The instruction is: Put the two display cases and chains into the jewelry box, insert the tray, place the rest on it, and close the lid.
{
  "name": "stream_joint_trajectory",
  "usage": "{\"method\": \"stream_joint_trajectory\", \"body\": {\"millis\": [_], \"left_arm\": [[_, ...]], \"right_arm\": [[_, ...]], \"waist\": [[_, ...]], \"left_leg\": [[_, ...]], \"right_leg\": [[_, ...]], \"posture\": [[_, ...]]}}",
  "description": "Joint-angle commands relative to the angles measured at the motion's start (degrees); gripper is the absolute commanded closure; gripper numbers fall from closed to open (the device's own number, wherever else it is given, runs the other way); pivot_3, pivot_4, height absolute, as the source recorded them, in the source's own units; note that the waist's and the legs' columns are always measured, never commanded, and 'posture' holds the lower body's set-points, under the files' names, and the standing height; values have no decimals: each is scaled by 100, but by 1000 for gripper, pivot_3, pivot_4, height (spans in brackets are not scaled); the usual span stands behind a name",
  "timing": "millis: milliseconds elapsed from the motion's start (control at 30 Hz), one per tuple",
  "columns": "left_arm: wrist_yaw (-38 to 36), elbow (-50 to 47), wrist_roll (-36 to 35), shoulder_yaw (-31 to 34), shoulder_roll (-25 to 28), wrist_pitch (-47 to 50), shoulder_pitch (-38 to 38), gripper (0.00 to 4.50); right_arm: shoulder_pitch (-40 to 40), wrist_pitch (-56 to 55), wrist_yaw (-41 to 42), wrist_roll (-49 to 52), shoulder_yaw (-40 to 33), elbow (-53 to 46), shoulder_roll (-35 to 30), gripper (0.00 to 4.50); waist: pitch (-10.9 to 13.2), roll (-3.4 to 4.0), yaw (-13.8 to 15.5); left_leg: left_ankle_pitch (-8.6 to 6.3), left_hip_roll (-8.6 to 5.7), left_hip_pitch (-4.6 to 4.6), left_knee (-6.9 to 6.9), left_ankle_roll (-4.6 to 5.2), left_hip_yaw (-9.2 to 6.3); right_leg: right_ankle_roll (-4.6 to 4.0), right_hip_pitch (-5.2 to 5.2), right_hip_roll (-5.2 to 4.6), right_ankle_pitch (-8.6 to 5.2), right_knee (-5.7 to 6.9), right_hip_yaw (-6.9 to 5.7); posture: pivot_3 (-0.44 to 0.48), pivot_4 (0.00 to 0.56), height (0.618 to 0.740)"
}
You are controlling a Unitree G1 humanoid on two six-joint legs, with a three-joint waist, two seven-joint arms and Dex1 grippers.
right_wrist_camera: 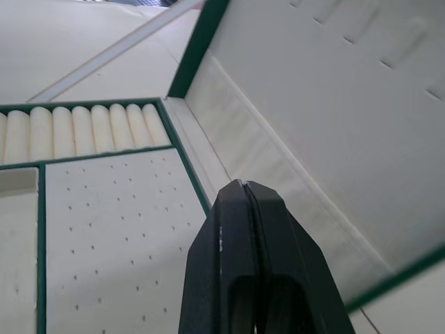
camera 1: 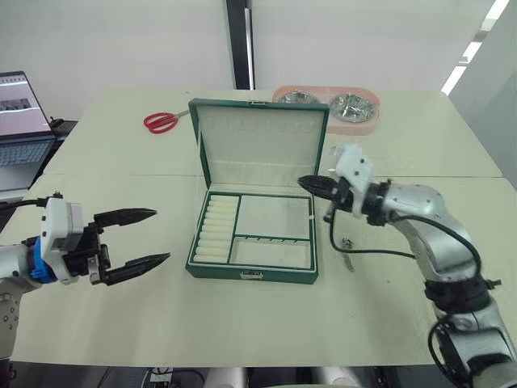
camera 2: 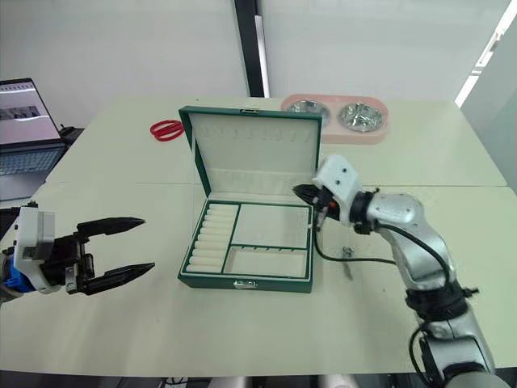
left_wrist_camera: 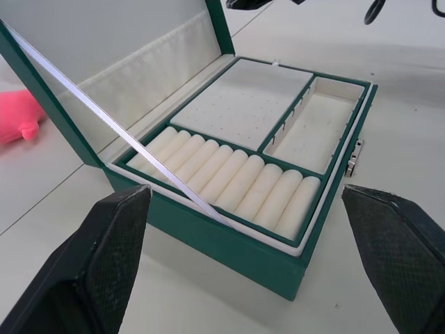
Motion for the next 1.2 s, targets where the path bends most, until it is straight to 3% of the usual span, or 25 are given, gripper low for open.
{"method": "stream_joint_trajectory", "body": {"millis": [33,67,100,200,300,600,867,1200], "left_arm": [[137,217,79,195,-40,-59,117,0],[131,316,112,225,-45,-102,169,0],[111,407,143,253,-53,-169,222,0],[40,717,212,370,-127,-422,407,0],[53,1103,340,478,-269,-777,638,0],[32,1720,547,622,-437,-1452,1090,0],[-4,1714,450,627,-499,-1731,1202,0],[-19,-136,-136,-123,-544,-1028,744,0]], "right_arm": [[610,124,26,319,-768,-653,-447,4490],[829,143,2,367,-931,-750,-566,4490],[1040,202,-28,438,-1095,-839,-655,4110],[1900,210,-24,594,-1646,-1110,-897,3513],[2915,81,150,736,-2215,-1409,-1070,2724],[4715,-507,495,788,-2863,-1797,-1276,167],[5261,-943,303,622,-2664,-1882,-1214,50],[5140,-671,-672,265,-1626,-2098,-683,50]], "waist": [[0,0,2],[0,0,1],[0,0,-7],[0,0,-11],[-1,-1,2],[-5,-7,3],[-9,-13,1],[-15,-21,3]], "left_leg": [[0,0,0,-1,0,1],[0,0,0,-1,0,1],[0,0,2,-1,0,1],[0,1,6,-6,0,3],[0,-1,8,-16,0,6],[0,-1,20,-22,0,10],[0,0,28,-23,-1,12],[1,-2,27,-22,-2,11]], "right_leg": [[0,1,0,0,-1,0],[0,1,0,0,-2,0],[0,3,0,0,-2,1],[0,3,0,0,-2,1],[0,6,-1,0,-9,3],[1,15,0,0,-11,6],[1,20,0,-1,-11,8],[2,24,0,-1,-11,10]], "posture": [[0,150,740],[0,150,740],[0,150,740],[0,150,740],[0,150,740],[0,150,740],[0,150,740],[0,150,740]]}}
